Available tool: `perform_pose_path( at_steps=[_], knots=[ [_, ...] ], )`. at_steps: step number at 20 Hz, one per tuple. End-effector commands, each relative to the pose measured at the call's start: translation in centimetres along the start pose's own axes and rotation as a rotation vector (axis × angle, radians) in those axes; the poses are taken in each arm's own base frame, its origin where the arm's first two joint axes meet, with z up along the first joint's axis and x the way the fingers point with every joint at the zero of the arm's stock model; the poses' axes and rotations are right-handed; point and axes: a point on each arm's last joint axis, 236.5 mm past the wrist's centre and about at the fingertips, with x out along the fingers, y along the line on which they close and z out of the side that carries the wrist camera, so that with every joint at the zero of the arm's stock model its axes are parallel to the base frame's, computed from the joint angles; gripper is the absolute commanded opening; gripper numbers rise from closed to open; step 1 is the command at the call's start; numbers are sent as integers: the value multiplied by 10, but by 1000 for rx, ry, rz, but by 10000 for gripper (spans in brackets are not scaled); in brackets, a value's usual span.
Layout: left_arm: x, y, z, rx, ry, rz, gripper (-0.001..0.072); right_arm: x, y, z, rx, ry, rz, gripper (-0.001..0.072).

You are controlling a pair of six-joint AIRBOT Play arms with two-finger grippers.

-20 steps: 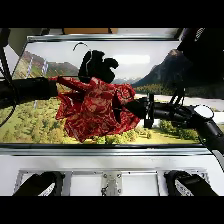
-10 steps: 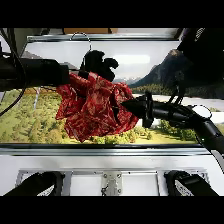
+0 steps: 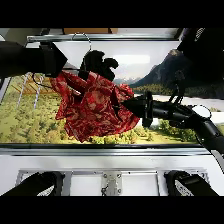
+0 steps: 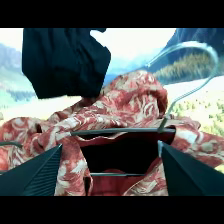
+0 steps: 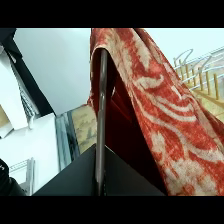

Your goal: Fold the clothes and pants, and hang the long-sleeved shirts on hangers.

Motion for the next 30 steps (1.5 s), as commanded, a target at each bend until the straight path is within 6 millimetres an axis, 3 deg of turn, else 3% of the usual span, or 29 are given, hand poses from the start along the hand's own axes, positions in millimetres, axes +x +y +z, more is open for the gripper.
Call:
perform_pose_path(
  at_steps=[1, 4, 7, 10, 14, 16, 18, 21, 26, 28, 30],
  knots=[
    [-10, 5, 5, 5, -27, 14, 591, -1, -1, 8, 17, -31, -3, -1],
    [-7, 23, -11, 17, -9, 78, 16, -13, -25, 31, 33, -82, -103, -1],
    [-3, 24, -20, 30, -41, 68, 12, -49, -58, 69, -30, -103, -267, -1],
    [7, 24, -29, 46, -69, 57, 12, -112, -92, 111, -101, -121, -499, 0],
    [29, 22, -38, 66, -91, 44, 13, -226, -119, 158, -148, -144, -867, -1],
    [40, 20, -42, 75, -87, 42, 13, -285, -123, 179, -160, -187, -1060, -1],
    [53, 20, -47, 81, -60, 48, 13, -343, -115, 208, -185, -291, -1241, -1],
    [75, 18, -52, 93, -18, 59, 13, -411, -94, 240, -241, -401, -1455, -1],
    [106, 12, -50, 142, -6, 56, 13, -519, -34, 264, -292, -377, -1934, -1],
    [115, 10, -49, 145, -12, 53, 13, -552, -2, 278, -324, -361, -2098, -1],
    [121, 9, -49, 148, -8, 53, 13, -573, 29, 298, -379, -345, -2222, -1]
  ],
)
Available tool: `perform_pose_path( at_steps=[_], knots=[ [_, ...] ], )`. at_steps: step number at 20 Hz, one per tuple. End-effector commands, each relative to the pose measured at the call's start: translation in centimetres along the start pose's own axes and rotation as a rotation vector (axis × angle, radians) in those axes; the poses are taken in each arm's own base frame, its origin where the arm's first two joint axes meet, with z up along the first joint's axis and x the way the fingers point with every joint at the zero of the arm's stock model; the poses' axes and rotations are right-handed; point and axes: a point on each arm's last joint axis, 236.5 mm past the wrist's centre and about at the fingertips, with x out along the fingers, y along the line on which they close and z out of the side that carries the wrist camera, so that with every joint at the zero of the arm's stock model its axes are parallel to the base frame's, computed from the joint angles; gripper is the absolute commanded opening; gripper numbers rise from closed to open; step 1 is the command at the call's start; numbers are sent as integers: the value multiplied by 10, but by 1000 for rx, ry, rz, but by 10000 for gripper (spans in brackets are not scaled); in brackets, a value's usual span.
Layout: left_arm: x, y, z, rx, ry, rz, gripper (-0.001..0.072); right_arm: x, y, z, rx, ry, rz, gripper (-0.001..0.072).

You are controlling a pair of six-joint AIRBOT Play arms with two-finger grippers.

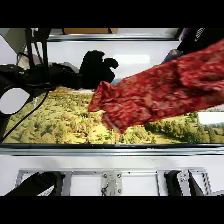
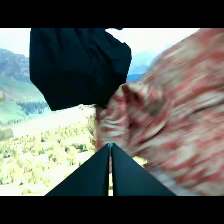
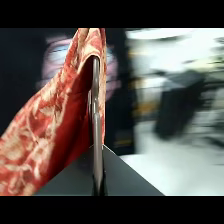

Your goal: Fold the clothes and pants, and hang the long-sleeved shirts on hangers.

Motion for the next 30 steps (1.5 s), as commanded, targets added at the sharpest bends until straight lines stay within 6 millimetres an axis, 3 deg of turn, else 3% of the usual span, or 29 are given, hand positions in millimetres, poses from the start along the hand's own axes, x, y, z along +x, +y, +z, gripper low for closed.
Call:
perform_pose_path(
  at_steps=[1, 4, 6, 9, 16, 26, 30],
  knots=[
    [15, -4, 1, 16, 3, -3, 13, -22, -69, 51, -110, -55, -279, -1],
    [20, -4, -2, 18, 16, -1, 13, -30, -91, 85, -94, -104, -369, -1],
    [18, -4, -1, 18, 12, -1, 13, -32, -102, 91, -103, -84, -415, -1],
    [15, 3, -2, 4, 13, 8, 13, -30, -103, 98, -111, -87, -417, -1],
    [1, 29, 5, -44, -15, 51, 13, -29, -107, 96, -120, -78, -428, 0],
    [1, 28, 4, -43, -14, 50, 12, -24, -127, 85, -139, -44, -475, 0],
    [1, 28, 5, -44, -14, 49, 13, -33, -113, 99, -126, -89, -449, 0]
  ],
)
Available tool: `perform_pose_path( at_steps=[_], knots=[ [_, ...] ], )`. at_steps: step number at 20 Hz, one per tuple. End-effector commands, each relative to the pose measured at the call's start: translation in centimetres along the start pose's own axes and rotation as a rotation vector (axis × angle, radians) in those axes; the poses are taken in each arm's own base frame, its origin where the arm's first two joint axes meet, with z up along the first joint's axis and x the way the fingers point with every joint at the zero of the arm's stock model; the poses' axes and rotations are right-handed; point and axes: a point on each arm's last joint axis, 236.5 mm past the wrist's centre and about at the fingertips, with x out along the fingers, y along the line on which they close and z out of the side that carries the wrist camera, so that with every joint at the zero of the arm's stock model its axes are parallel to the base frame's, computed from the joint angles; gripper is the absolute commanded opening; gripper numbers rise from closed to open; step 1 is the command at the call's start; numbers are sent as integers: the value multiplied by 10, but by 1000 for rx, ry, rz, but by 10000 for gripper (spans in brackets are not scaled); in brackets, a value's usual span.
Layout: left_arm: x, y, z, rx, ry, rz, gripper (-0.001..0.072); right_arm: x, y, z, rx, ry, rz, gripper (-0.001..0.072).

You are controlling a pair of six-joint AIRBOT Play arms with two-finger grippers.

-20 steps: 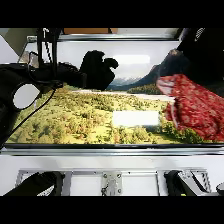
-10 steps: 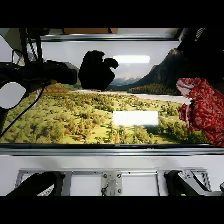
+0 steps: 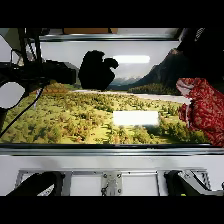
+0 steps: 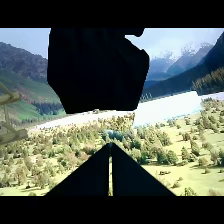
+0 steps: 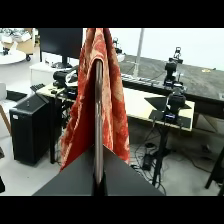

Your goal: Fold the clothes and pants, and hang the long-sleeved shirts on hangers.

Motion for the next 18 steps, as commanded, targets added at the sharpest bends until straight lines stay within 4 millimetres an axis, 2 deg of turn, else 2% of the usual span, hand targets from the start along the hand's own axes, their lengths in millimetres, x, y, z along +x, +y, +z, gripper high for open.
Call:
perform_pose_path(
  at_steps=[1, 7, 9, 13, 18],
  knots=[
    [0, 0, 0, 0, -1, 1, 13, -11, 7, 13, 28, -33, 25, 0],
    [0, 0, 0, 0, -1, 1, 13, -36, 11, 35, 64, -82, 31, 0],
    [0, 0, 0, 0, -1, 1, 13, -42, 13, 37, 62, -81, 34, 0],
    [0, 0, 0, 0, -1, 1, 13, -46, 14, 35, 59, -66, 38, 0],
    [0, 0, 0, 0, 0, 1, 13, -42, 13, 31, 57, -57, 34, 0]
  ],
)
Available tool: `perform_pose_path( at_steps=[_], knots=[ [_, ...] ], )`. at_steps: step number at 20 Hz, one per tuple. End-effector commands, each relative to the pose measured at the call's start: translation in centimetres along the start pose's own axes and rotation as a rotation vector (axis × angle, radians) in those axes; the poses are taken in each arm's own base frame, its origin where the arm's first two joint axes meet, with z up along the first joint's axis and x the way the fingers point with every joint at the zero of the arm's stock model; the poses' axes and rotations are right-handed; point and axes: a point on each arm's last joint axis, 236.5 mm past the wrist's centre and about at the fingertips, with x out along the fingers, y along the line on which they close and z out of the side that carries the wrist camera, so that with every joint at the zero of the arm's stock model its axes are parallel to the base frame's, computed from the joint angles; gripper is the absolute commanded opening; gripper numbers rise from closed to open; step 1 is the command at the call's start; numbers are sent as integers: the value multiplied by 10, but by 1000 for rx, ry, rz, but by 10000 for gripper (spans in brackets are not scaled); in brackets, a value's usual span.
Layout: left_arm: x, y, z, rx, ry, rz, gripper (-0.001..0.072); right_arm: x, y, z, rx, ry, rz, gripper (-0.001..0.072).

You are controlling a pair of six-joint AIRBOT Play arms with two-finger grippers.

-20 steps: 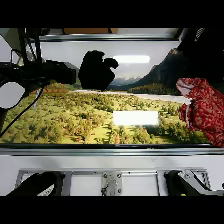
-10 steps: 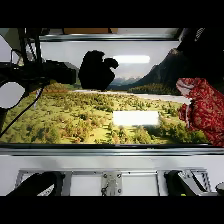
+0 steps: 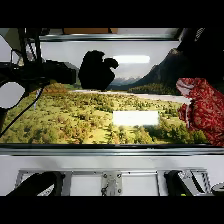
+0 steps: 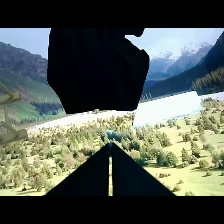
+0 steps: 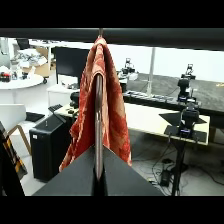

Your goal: Fold the clothes and pants, and hang the long-sleeved shirts on hangers.

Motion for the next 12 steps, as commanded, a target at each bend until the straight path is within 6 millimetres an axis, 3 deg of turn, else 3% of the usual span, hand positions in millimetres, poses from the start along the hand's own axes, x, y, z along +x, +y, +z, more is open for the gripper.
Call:
perform_pose_path(
  at_steps=[1, 7, 12],
  knots=[
    [0, 0, 0, -1, 1, 1, 12, 4, -3, -6, -10, 16, -10, 0],
    [0, 2, -6, 0, 26, 7, 13, 25, -20, -29, -51, 72, -58, 1],
    [0, 2, -6, 0, 26, 7, 13, 44, -48, -65, -47, 171, -115, 1]
  ],
)
